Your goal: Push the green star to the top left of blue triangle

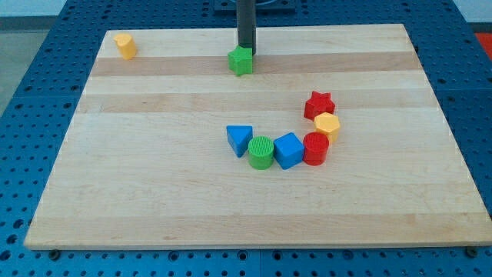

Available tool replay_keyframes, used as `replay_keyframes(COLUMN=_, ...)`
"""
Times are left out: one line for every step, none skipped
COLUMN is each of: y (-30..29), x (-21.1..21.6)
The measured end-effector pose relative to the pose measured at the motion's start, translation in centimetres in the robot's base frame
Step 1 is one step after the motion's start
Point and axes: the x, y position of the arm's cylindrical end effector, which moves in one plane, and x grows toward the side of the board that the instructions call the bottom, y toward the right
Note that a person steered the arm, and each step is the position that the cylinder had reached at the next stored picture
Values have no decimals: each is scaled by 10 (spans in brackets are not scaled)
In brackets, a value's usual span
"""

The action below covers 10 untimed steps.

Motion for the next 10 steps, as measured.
replay_keyframes(y=0, x=21)
replay_keyframes(y=0, x=39)
replay_keyframes(y=0, x=48)
replay_keyframes(y=-8, x=49)
replay_keyframes(y=-23, x=49)
replay_keyframes(y=-38, x=49)
replay_keyframes(y=-47, x=49)
replay_keyframes(y=-49, x=49)
replay_keyframes(y=-49, x=49)
replay_keyframes(y=-54, x=49)
